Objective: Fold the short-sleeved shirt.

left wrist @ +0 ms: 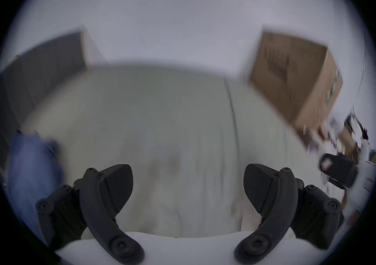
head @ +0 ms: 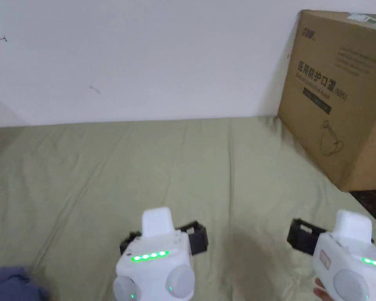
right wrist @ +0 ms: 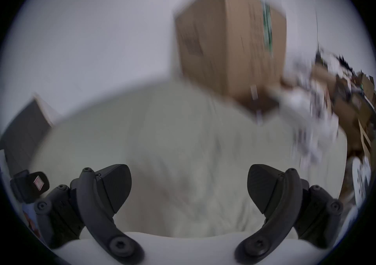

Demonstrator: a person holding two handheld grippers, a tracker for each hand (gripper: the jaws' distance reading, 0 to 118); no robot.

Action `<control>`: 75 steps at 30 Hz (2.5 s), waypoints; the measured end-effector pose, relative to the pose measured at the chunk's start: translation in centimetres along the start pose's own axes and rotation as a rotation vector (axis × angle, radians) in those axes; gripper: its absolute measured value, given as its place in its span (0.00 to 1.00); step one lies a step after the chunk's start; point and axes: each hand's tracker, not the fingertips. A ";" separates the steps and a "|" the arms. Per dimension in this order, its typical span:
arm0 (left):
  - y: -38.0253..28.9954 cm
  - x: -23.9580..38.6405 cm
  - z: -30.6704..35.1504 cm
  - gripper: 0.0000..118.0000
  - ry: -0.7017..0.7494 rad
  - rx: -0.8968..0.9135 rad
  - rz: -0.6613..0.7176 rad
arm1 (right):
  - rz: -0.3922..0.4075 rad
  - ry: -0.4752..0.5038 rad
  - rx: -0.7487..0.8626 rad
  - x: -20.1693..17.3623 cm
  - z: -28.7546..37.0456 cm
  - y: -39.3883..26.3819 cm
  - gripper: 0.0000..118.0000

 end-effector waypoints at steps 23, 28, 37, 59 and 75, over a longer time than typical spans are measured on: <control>11.7 -3.7 11.6 1.00 0.051 0.605 -0.179 | 0.136 0.159 0.485 -6.4 9.9 11.6 1.00; 11.3 -3.9 11.4 1.00 0.065 0.577 -0.181 | 0.155 0.155 0.482 -5.9 9.9 11.4 1.00; 11.0 -3.9 11.5 1.00 0.056 0.568 -0.201 | 0.166 0.150 0.469 -5.6 9.9 11.0 1.00; 10.7 -4.0 12.3 1.00 0.063 0.568 -0.169 | 0.174 0.161 0.471 -5.7 10.9 11.3 1.00; 10.9 -3.7 13.0 1.00 0.041 0.562 -0.168 | 0.176 0.155 0.489 -5.6 11.7 11.6 1.00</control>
